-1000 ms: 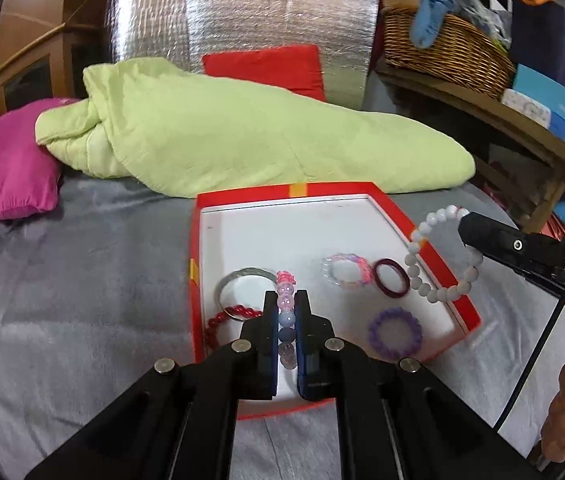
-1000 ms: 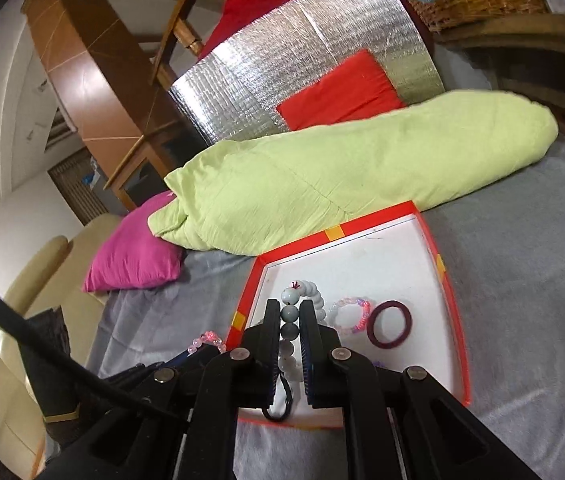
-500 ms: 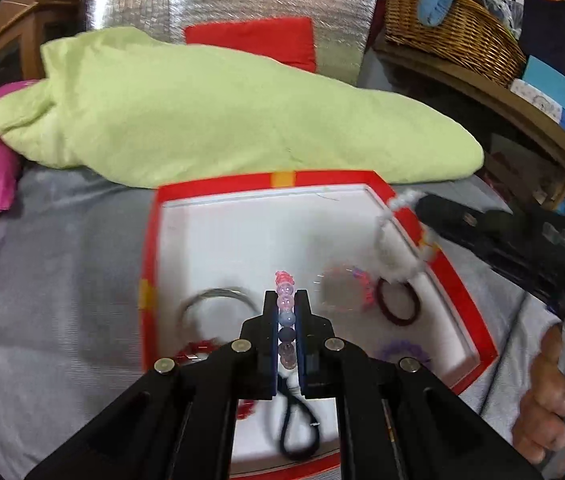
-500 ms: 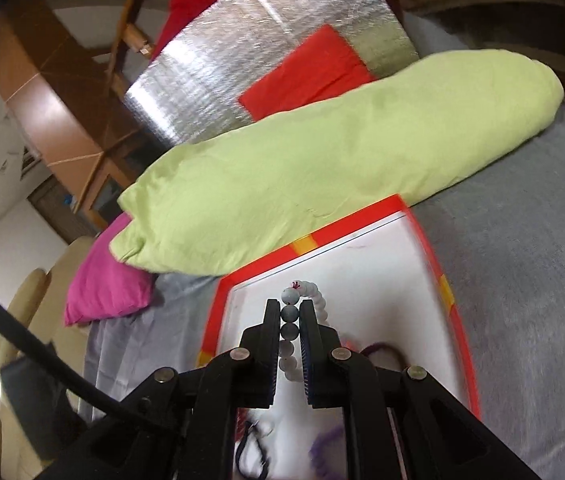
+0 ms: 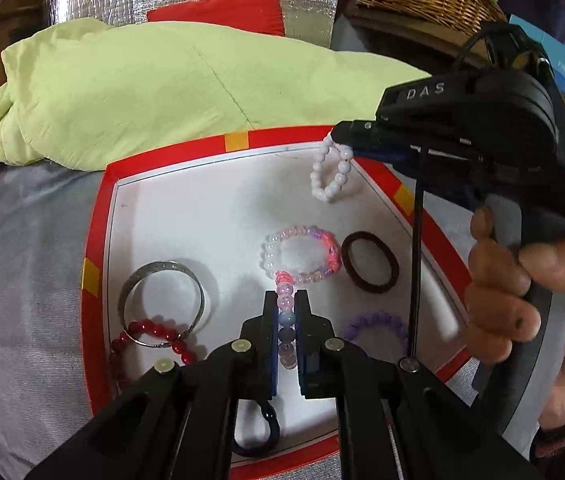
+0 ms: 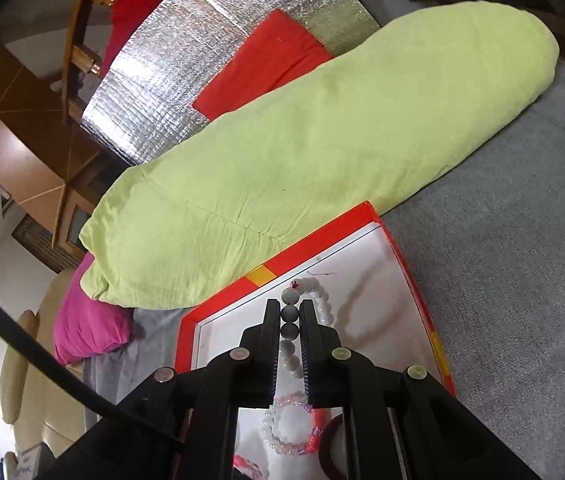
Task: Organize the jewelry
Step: 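Lower the white bracelet into the box and open the right gripper while the left carries the pink-white bracelet over, then lower the pink-white bracelet into the box with the left gripper and open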
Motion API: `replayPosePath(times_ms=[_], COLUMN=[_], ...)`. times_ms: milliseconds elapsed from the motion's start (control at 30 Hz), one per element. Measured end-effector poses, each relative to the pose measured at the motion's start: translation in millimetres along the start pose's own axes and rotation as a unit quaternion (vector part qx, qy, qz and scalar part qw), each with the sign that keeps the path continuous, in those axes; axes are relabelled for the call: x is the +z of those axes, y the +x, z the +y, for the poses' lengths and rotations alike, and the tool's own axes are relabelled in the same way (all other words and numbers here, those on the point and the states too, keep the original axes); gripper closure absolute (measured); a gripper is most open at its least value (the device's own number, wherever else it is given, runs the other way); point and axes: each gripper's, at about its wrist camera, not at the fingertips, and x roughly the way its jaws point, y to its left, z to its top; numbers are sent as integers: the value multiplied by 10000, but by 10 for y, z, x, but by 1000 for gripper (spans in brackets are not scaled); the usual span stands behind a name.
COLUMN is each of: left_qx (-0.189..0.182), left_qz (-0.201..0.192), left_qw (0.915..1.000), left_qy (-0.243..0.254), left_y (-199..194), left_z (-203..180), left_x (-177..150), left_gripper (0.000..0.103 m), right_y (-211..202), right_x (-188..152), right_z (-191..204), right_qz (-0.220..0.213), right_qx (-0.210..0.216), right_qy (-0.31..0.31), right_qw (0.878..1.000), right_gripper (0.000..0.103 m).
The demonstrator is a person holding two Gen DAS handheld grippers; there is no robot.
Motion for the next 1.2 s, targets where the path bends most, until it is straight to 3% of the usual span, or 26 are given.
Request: replayPosePath(times_ms=[433, 533, 633, 733, 867, 1033, 1200], left_qx=[362, 393, 504, 546, 693, 917, 1201], left_qz=[114, 119, 72, 49, 23, 46, -28], left_qw=[9992, 9991, 9986, 9984, 9975, 9958, 9923], left_qy=[141, 132, 156, 170, 166, 4, -314], left_y=[34, 16, -13, -21, -39, -78, -168], left_z=[-53, -50, -48, -48, -43, 6, 139], left_x=[-59, -81, -89, -90, -94, -102, -101], left_gripper=[93, 81, 65, 60, 44, 35, 30], right_y=[-23, -23, -48, -90, -156, -219, -292], right_x=[-58, -66, -75, -77, -98, -147, -235], right_z=[-90, -102, -116, -80, 8, 110, 217], right_qz=[138, 178, 185, 150, 132, 182, 194], right_qx=[-367, -487, -558, -583, -575, -601, -871], right_qy=[49, 24, 55, 9, -139, -312, -699], right_qw=[9992, 9987, 9983, 9982, 9982, 9975, 9936], right_gripper=[90, 88, 80, 77, 77, 76, 62])
